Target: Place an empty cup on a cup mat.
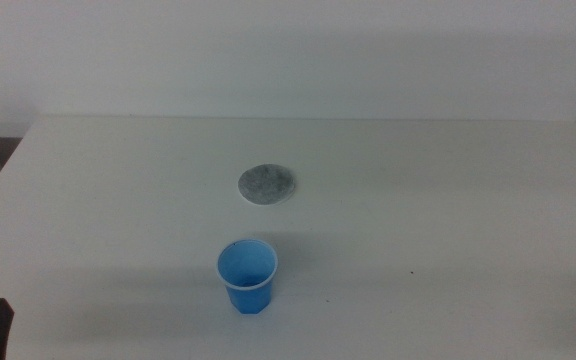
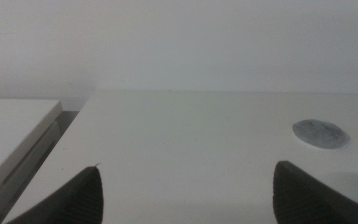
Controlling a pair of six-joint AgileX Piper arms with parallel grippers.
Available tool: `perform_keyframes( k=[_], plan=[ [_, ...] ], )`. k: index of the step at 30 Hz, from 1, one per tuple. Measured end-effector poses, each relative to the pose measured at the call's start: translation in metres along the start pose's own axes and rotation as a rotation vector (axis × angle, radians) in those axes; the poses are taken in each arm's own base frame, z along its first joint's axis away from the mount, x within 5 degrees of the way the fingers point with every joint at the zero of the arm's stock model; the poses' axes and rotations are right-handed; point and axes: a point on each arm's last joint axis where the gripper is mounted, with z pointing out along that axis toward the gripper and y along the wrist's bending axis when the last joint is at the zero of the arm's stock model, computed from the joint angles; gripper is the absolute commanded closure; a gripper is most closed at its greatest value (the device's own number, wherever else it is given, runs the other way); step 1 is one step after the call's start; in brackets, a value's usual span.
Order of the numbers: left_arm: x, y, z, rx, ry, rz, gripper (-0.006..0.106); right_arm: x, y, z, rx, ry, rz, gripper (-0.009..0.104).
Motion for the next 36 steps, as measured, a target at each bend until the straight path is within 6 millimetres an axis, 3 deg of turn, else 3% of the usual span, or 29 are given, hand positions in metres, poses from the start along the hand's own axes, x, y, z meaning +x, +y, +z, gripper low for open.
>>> perform_keyframes(
  k=[2, 4, 8, 12, 16, 20, 24, 30, 36],
  plan=[
    [-0.005, 0.000, -0.001, -0.001, 0.029, 0.000, 0.007, 0.000, 0.000, 0.000, 0.000, 0.000, 0.000, 0.002],
    [-0.023, -0.002, 0.000, 0.000, 0.080, -0.005, 0.007, 0.000, 0.000, 0.000, 0.000, 0.000, 0.000, 0.002],
    [-0.090, -0.012, 0.008, 0.054, 0.272, -0.035, 0.007, 0.000, 0.000, 0.000, 0.000, 0.000, 0.000, 0.002],
    [-0.140, -0.024, 0.035, 0.123, 0.559, -0.071, 0.007, 0.000, 0.000, 0.000, 0.000, 0.000, 0.000, 0.002],
    [-0.156, -0.033, 0.072, 0.161, 0.797, -0.126, 0.007, 0.000, 0.000, 0.000, 0.000, 0.000, 0.000, 0.002],
    [-0.143, -0.049, 0.119, 0.163, 1.042, -0.178, 0.007, 0.000, 0.000, 0.000, 0.000, 0.000, 0.000, 0.002],
    [-0.130, -0.083, 0.153, 0.153, 1.181, -0.136, 0.007, 0.000, 0.000, 0.000, 0.000, 0.000, 0.000, 0.002],
    [-0.101, -0.134, 0.187, 0.139, 1.299, -0.075, 0.007, 0.000, 0.000, 0.000, 0.000, 0.000, 0.000, 0.002],
    [-0.060, -0.149, 0.217, 0.136, 1.346, -0.050, 0.007, 0.000, 0.000, 0.000, 0.000, 0.000, 0.000, 0.002]
  ],
)
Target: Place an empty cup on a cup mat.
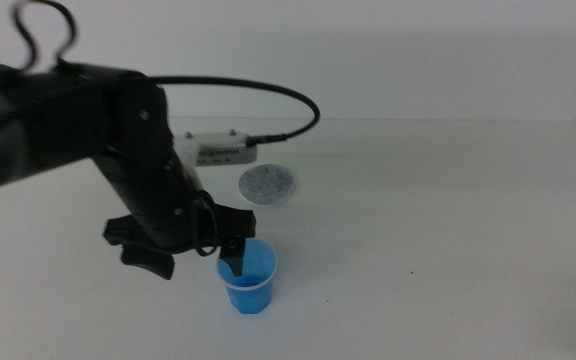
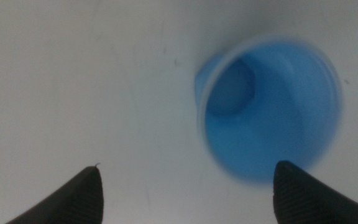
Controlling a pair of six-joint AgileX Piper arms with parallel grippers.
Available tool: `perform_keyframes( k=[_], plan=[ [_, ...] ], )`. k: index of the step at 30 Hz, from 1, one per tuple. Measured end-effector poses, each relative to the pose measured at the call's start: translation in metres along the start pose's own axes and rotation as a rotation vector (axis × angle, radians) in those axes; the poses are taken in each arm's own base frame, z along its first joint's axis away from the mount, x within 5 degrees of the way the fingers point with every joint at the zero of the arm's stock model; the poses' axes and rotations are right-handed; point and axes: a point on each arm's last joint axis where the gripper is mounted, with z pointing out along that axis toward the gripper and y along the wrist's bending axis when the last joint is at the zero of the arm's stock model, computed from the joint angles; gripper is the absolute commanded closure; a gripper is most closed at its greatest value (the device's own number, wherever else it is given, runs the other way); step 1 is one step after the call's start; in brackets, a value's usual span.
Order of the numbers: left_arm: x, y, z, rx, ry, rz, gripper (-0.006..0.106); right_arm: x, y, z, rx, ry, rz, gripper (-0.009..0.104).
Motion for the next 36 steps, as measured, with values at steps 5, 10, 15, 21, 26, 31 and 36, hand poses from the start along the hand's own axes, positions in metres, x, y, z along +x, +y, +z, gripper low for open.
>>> perform_keyframes(
  k=[5, 10, 15, 21, 26, 31, 36],
  plan=[
    [-0.015, -0.002, 0.032, 0.000, -0.019, 0.012, 0.009, 0.000, 0.000, 0.000, 0.000, 0.000, 0.000, 0.002],
    [-0.023, -0.002, 0.061, -0.005, -0.002, 0.013, 0.033, 0.000, 0.000, 0.000, 0.000, 0.000, 0.000, 0.002],
    [-0.025, -0.005, 0.065, 0.018, 0.001, 0.017, 0.086, 0.000, 0.000, 0.000, 0.000, 0.000, 0.000, 0.002],
    [-0.046, -0.016, 0.036, 0.023, -0.059, 0.038, 0.102, 0.000, 0.000, 0.000, 0.000, 0.000, 0.000, 0.002],
    [-0.086, -0.020, 0.002, 0.020, -0.143, 0.033, 0.102, 0.000, 0.000, 0.000, 0.000, 0.000, 0.000, 0.002],
    [-0.139, -0.015, 0.000, 0.022, -0.182, 0.020, 0.102, 0.000, 0.000, 0.000, 0.000, 0.000, 0.000, 0.002],
    [-0.177, -0.012, 0.028, 0.028, -0.170, 0.007, 0.102, 0.000, 0.000, 0.000, 0.000, 0.000, 0.000, 0.002]
  ],
)
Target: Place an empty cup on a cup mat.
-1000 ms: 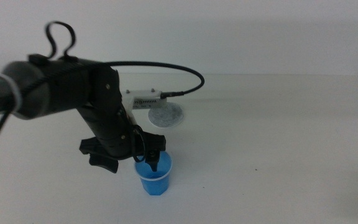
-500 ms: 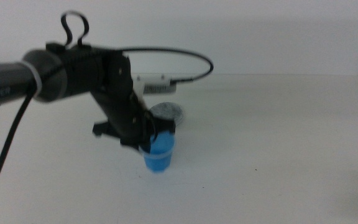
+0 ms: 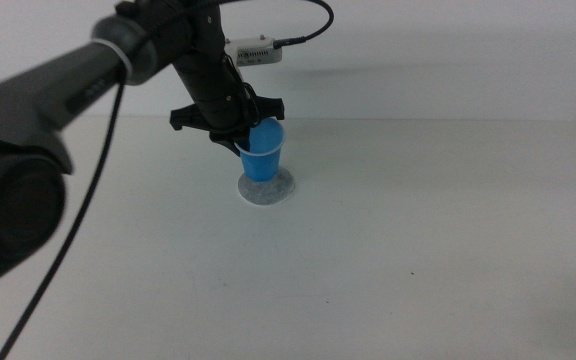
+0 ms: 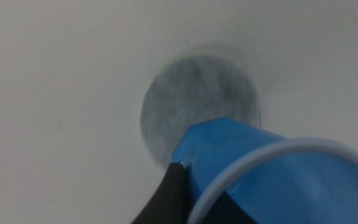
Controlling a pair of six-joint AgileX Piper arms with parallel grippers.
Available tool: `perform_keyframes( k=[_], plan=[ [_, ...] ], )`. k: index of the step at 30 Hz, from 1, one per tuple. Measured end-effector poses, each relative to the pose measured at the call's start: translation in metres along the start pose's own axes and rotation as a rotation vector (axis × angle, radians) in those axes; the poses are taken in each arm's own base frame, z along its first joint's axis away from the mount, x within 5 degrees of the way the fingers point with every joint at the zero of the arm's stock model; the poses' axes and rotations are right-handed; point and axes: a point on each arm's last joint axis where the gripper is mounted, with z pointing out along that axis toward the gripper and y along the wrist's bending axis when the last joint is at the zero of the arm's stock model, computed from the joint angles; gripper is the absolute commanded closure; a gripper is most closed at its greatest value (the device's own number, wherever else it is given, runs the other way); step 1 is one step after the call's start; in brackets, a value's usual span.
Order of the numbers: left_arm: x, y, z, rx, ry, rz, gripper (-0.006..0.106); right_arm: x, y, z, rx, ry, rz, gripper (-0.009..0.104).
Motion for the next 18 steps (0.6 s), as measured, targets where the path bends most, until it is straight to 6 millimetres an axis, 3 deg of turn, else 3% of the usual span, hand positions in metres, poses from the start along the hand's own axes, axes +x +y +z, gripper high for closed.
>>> perform_keyframes(
  k=[6, 10, 13, 18],
  plan=[
    [-0.008, 0.001, 0.034, 0.039, 0.048, -0.011, 0.101, 0.000, 0.000, 0.000, 0.000, 0.000, 0.000, 0.002],
    [-0.007, 0.002, 0.040, 0.037, 0.059, -0.010, 0.090, 0.000, 0.000, 0.000, 0.000, 0.000, 0.000, 0.002],
    [-0.008, 0.002, 0.040, 0.037, 0.052, -0.010, 0.067, 0.000, 0.000, 0.000, 0.000, 0.000, 0.000, 0.002],
    [-0.009, 0.005, 0.038, 0.021, 0.054, 0.045, 0.010, 0.000, 0.000, 0.000, 0.000, 0.000, 0.000, 0.002]
  ],
)
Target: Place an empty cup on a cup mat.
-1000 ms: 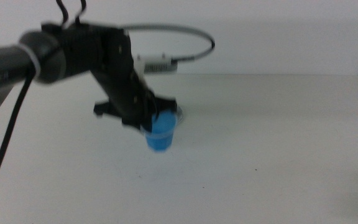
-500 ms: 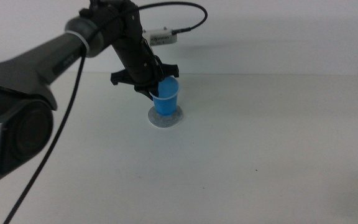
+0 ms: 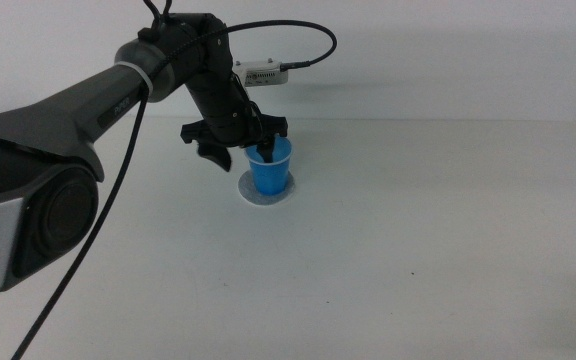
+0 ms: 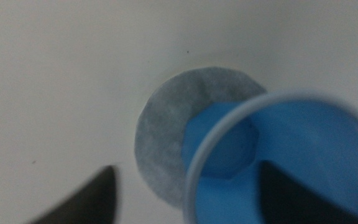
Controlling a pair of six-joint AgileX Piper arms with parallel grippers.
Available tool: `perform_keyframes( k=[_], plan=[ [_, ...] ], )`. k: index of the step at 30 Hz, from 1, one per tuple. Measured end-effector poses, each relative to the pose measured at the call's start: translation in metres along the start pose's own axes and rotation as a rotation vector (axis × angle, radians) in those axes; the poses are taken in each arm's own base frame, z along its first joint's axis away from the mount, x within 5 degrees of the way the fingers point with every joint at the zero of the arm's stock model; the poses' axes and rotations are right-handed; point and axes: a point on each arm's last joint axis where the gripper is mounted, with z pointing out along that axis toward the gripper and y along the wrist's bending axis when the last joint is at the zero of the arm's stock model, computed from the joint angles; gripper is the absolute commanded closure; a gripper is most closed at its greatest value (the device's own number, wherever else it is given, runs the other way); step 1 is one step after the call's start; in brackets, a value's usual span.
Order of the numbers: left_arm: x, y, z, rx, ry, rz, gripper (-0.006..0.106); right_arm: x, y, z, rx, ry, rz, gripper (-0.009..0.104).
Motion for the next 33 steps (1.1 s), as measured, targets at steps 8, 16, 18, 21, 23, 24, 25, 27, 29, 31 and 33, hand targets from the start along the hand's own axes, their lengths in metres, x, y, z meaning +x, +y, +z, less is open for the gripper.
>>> perform_keyframes(
  k=[8, 16, 18, 21, 23, 24, 25, 27, 29, 31, 33],
  plan=[
    [-0.006, 0.000, -0.081, 0.047, -0.135, 0.074, 0.007, 0.000, 0.000, 0.000, 0.000, 0.000, 0.000, 0.002],
    [0.088, 0.003, -0.184, -0.086, -0.281, 0.077, 0.007, 0.000, 0.000, 0.000, 0.000, 0.000, 0.000, 0.002],
    [0.121, 0.011, -0.200, -0.084, -0.339, 0.086, 0.007, 0.000, 0.000, 0.000, 0.000, 0.000, 0.000, 0.002],
    [0.165, 0.023, -0.207, -0.072, -0.481, 0.121, 0.007, 0.000, 0.000, 0.000, 0.000, 0.000, 0.000, 0.002],
    [0.192, 0.030, -0.204, -0.048, -0.588, 0.138, 0.007, 0.000, 0.000, 0.000, 0.000, 0.000, 0.000, 0.002],
    [0.217, 0.038, -0.192, -0.030, -0.654, 0.146, 0.007, 0.000, 0.000, 0.000, 0.000, 0.000, 0.000, 0.002],
    [0.229, 0.042, -0.187, -0.021, -0.687, 0.150, 0.007, 0.000, 0.000, 0.000, 0.000, 0.000, 0.000, 0.002],
    [0.251, 0.049, -0.180, -0.006, -0.742, 0.155, 0.007, 0.000, 0.000, 0.000, 0.000, 0.000, 0.000, 0.002],
    [0.270, 0.055, -0.175, 0.005, -0.779, 0.158, 0.007, 0.000, 0.000, 0.000, 0.000, 0.000, 0.000, 0.002],
    [0.288, 0.060, -0.173, 0.013, -0.812, 0.161, 0.007, 0.000, 0.000, 0.000, 0.000, 0.000, 0.000, 0.002],
    [0.303, 0.064, -0.171, 0.024, -0.852, 0.163, 0.007, 0.000, 0.000, 0.000, 0.000, 0.000, 0.000, 0.002]
  ],
)
